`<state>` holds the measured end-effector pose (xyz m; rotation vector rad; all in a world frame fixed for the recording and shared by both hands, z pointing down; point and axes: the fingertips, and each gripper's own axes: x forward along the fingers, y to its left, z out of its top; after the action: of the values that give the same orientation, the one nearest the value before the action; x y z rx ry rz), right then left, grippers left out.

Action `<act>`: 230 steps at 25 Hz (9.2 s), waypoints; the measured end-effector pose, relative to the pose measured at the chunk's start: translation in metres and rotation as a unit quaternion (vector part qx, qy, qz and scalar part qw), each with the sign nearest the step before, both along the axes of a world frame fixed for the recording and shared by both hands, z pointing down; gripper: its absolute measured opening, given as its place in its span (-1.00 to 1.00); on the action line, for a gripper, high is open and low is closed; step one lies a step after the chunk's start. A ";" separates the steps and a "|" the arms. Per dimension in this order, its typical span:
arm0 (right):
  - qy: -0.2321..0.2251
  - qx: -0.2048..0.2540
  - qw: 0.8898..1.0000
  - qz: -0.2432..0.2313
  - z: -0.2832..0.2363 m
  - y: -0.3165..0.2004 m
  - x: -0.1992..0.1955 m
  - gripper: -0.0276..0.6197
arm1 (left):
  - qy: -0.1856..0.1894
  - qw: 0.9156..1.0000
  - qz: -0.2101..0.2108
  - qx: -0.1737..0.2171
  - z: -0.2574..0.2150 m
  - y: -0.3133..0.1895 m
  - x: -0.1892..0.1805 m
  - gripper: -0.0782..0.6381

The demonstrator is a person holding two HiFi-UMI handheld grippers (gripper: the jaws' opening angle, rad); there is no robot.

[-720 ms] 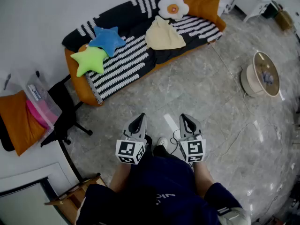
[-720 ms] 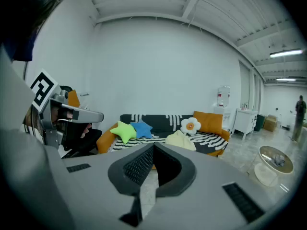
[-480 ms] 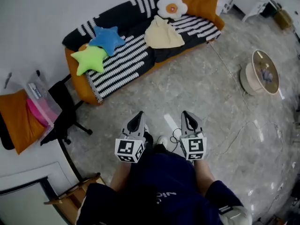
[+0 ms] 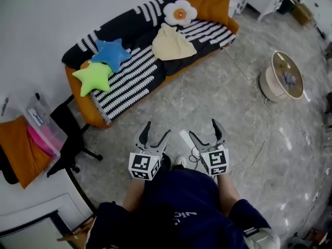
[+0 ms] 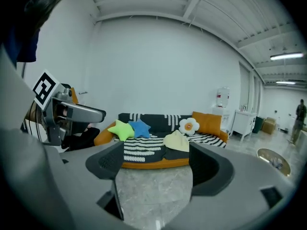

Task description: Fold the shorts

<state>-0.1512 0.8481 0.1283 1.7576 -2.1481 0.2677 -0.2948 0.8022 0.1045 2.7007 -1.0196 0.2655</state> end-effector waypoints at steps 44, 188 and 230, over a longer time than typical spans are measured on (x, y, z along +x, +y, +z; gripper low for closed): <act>0.045 -0.033 0.994 -0.092 0.034 -0.291 0.141 0.15 | -0.053 0.994 -0.094 -0.030 0.032 -0.274 0.102 0.07; 0.428 -0.023 0.861 -0.274 -0.003 -0.949 0.303 -0.84 | -0.419 0.897 0.142 -0.028 0.058 -0.840 0.120 -0.66; 0.399 -0.313 0.728 -0.461 0.262 -0.767 0.305 -0.83 | -0.116 0.900 -0.016 -0.419 0.357 -0.541 0.179 -0.66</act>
<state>0.1540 0.0809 0.3901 0.1909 -1.6664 -0.0502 -0.1163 0.2615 0.4610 1.8873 -0.7510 0.8228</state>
